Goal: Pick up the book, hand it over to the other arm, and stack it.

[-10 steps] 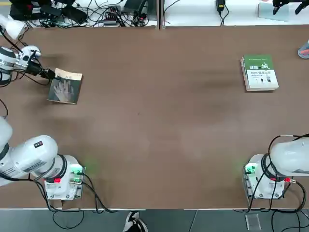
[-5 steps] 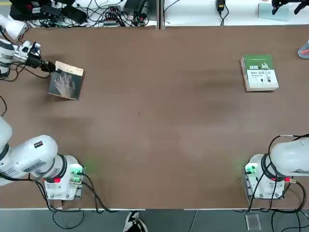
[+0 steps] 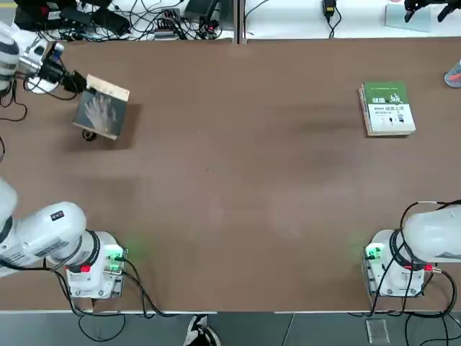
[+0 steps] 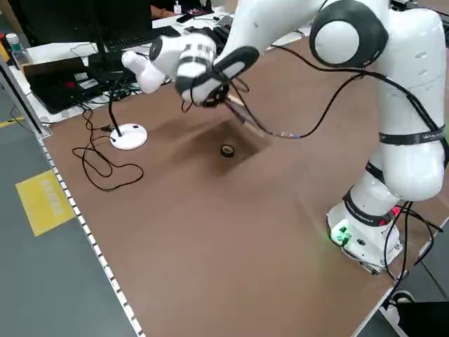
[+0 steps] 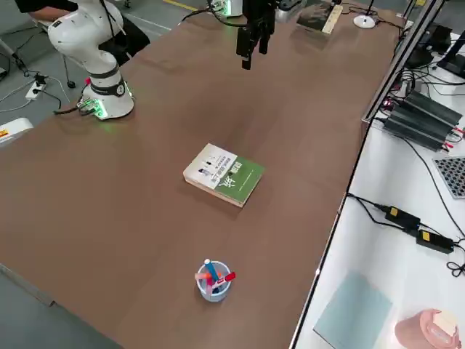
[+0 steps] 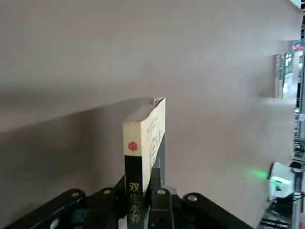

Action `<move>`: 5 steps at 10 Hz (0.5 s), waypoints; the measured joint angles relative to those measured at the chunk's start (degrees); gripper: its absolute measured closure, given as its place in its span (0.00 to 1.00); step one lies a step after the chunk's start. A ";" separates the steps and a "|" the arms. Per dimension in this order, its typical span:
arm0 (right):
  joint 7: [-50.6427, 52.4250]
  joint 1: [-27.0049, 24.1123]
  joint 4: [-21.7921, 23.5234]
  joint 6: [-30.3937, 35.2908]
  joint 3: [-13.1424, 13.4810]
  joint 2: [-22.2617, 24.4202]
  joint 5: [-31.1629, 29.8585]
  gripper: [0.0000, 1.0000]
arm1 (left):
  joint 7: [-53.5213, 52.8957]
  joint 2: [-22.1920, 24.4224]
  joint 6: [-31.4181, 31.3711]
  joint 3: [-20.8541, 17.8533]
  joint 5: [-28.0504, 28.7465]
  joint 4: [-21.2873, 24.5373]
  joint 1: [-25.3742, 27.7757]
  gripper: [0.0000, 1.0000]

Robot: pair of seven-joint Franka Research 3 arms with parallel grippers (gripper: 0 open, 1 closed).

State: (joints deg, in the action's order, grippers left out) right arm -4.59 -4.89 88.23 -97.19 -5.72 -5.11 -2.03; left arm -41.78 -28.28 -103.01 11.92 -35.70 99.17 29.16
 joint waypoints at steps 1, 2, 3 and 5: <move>0.00 0.00 0.01 0.01 0.01 -0.08 0.40 0.00 | 2.81 1.11 0.79 1.55 0.59 -0.56 -0.03 0.96; 0.00 -0.02 0.03 0.04 0.03 -0.13 0.73 0.00 | 5.38 2.15 1.28 3.15 1.01 -1.05 -0.08 0.96; 0.00 -0.02 0.04 0.08 0.04 -0.16 0.85 0.00 | 7.54 3.05 1.65 4.70 1.20 -1.47 -0.11 0.96; 0.00 -0.03 0.05 0.19 0.06 -0.19 0.93 0.00 | 11.87 4.27 2.80 8.05 1.32 -2.62 -0.19 0.96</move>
State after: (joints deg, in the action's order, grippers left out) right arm -4.60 -4.92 88.29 -97.00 -5.66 -5.30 -1.10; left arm -29.91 -24.01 -100.21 19.97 -34.38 96.55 28.96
